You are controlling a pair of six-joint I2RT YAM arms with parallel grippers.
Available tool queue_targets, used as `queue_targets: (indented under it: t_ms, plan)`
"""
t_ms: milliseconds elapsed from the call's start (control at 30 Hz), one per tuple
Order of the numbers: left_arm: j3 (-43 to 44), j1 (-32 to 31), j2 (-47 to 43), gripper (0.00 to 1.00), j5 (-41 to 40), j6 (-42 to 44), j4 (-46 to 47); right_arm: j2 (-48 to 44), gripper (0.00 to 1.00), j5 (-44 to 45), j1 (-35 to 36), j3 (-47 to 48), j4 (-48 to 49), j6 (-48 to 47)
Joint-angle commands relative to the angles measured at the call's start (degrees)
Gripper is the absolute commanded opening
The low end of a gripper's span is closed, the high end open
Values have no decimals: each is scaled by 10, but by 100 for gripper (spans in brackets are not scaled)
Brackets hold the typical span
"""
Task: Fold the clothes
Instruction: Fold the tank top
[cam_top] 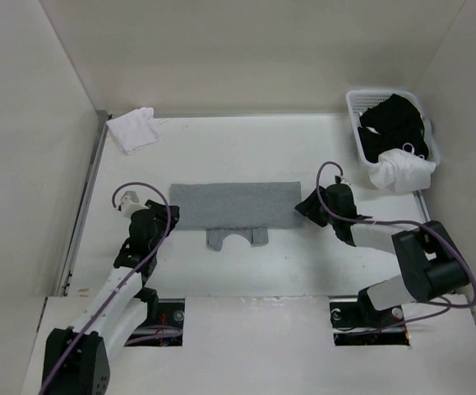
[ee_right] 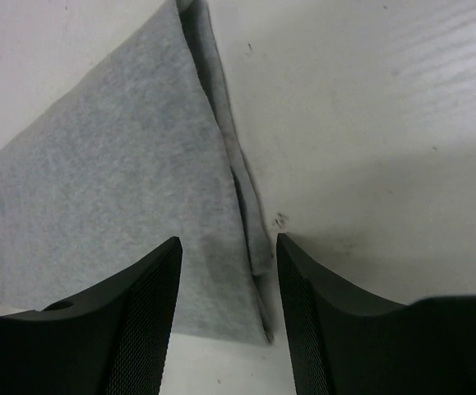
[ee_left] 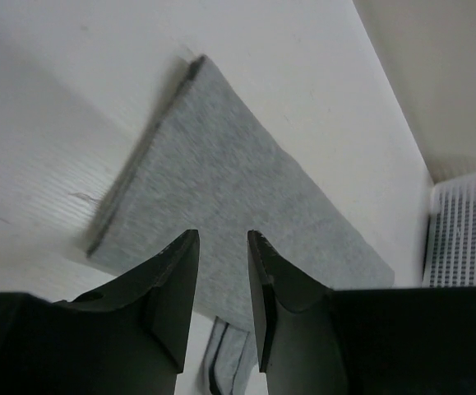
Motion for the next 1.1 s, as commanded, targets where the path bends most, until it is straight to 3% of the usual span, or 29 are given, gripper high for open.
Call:
queue_targets:
  t_ms: [0,100,267,333,433,533,733,867,1067]
  plan:
    - [27,-74,38,29,-69,11,76,31,54,-11,-2,33,26,5]
    - [39,-129,66,29,-99,17,108,68,47,-23,-2,55,32,24]
    - [65,-189,105,29,-97,12,165,85,7,2,-2,56,79,64]
    - [77,-215,119,29,-97,11,181,44,2,36,-2,30,94,66]
    - [86,-252,144,29,-103,13,201,-45,0,76,-2,-12,74,53]
    - [87,-279,172,30,-104,11,222,-172,0,90,-18,-30,-11,17]
    - [84,-288,195,30,-98,1,245,-305,1,111,26,51,-167,-41]
    - [77,-284,176,31,-94,0,245,-258,2,138,113,145,-208,-74]
    - [44,-261,111,31,-93,-3,232,-84,4,178,232,282,-232,-100]
